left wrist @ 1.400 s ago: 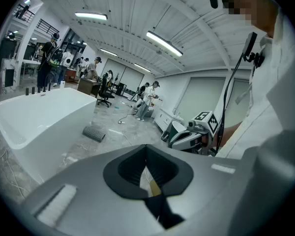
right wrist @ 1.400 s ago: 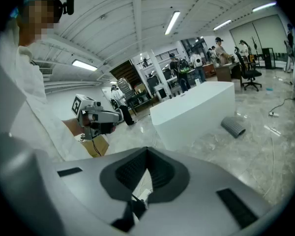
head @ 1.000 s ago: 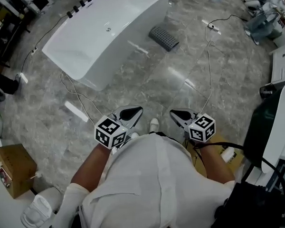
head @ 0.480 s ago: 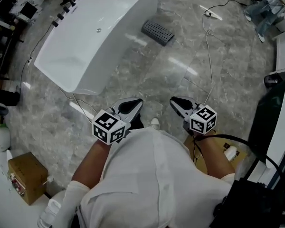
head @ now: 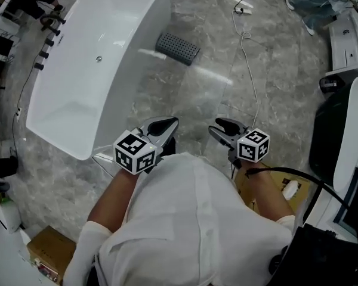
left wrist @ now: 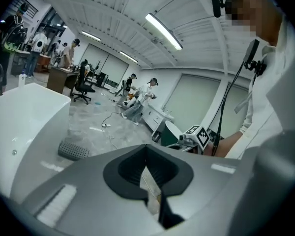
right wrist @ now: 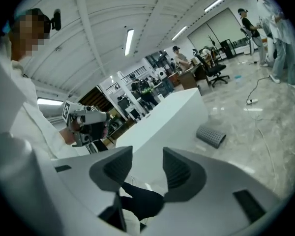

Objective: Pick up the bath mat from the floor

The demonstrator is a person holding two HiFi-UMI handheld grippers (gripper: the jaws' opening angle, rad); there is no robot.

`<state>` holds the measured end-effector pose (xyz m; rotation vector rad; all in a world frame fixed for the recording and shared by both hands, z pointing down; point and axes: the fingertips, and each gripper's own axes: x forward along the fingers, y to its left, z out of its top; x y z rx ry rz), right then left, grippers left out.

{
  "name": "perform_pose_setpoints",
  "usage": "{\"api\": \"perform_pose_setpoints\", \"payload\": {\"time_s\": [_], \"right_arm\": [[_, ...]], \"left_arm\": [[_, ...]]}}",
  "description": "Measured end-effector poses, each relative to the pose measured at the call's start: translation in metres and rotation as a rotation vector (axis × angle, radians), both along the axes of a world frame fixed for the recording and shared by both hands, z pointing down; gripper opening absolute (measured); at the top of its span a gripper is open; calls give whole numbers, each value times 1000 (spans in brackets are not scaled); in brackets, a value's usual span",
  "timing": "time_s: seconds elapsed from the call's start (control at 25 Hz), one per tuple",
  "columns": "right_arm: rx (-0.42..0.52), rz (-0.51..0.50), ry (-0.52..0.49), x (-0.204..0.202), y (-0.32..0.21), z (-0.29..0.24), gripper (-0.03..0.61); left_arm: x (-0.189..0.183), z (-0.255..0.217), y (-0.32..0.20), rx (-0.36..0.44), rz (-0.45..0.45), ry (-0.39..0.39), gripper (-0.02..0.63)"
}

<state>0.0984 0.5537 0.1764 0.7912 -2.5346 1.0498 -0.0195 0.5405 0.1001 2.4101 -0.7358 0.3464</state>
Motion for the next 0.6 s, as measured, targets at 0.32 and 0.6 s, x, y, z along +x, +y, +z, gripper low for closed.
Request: {"api": "perform_pose_setpoints", "payload": {"time_s": [0.32,0.6], "right_arm": [[-46,118,12,-19,-131,18,179],[-199,162,-22,-3,-233,95,172]], "left_arm": [[-39,19,-128,-26,128,-30,6],[-37,50,-206,-79,110,-46,6]]}}
